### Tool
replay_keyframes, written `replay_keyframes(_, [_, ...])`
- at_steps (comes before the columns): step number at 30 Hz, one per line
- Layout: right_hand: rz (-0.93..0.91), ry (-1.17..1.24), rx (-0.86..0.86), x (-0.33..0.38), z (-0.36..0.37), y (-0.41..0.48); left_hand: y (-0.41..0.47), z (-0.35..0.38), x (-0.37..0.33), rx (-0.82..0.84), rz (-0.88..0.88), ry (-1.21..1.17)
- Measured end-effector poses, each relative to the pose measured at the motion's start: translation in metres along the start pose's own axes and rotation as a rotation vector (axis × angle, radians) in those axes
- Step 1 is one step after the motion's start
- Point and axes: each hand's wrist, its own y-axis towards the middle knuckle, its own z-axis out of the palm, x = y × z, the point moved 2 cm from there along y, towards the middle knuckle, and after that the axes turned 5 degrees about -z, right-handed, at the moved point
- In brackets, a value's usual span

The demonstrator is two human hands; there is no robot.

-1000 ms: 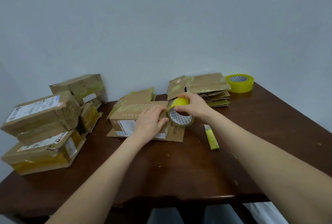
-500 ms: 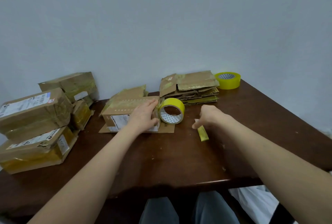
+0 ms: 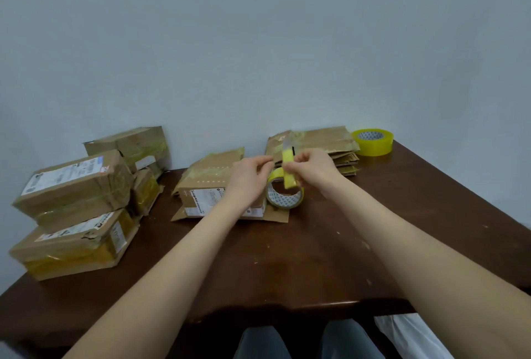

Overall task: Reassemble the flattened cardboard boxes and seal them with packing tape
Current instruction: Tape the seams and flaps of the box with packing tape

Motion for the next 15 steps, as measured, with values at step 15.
replay_keyframes(15, [-0.038,-0.465,0.219,-0.043,0.018,0.055,0.019,0.017,0.026,-0.056,-0.218,-0.016])
